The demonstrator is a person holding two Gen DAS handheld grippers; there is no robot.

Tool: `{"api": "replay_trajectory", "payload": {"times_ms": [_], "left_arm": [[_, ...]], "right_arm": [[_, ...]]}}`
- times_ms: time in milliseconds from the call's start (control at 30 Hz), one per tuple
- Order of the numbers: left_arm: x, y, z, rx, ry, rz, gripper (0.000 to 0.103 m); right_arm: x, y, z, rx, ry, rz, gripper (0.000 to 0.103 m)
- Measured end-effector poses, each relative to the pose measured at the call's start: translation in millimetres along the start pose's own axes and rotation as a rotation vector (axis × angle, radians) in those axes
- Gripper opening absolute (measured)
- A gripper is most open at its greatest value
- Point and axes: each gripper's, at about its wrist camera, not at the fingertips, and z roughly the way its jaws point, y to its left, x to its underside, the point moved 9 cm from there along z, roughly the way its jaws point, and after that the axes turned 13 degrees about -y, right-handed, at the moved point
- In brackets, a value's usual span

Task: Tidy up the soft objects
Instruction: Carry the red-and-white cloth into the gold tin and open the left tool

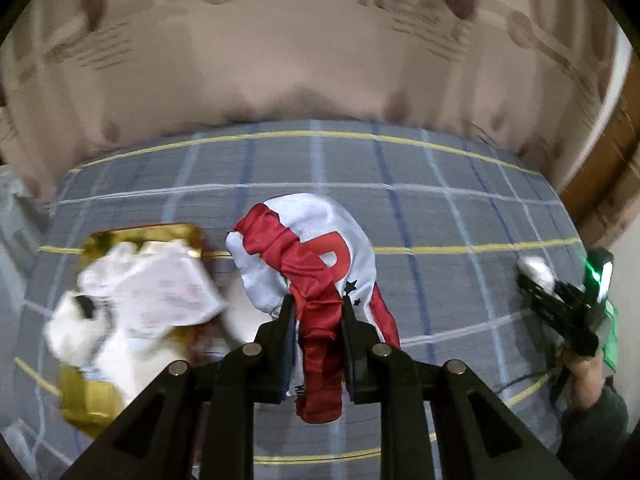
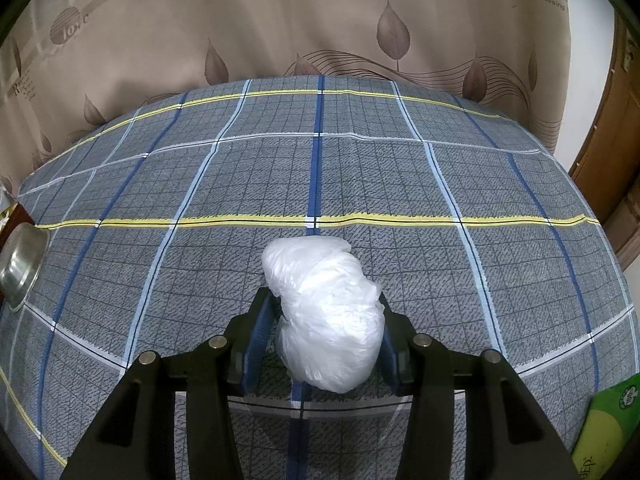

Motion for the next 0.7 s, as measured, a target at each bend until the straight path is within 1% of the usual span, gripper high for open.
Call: {"api": "replay_trajectory", "payload": {"times_ms": [200,433,567,700], "left_arm": [[-10.0,71.7,-20.5,-0.101,-0.029,-0.072,0.020],[-14.7,141.9,-36.6,-0.217,-0.044,-0.113,0.020],[-11.7,166.6,-30.4,-0.250,-0.029,-0.120,0.020],[-11.7,184.7,-17.6,-0.246,-0.016,-0.142,0.020]], "right_arm": [[0.4,0.1,-0.1,0.002,-0.001,-0.001,0.046],[0.4,0.1,-0.1,0.003,-0.001,-0.003,0.046],[0.4,-0.3,-0.2,0.003,-0.001,-0.004,0.046],[0.6,0.0,-0.2,0.003,-0.002,-0.004,0.046]]}}
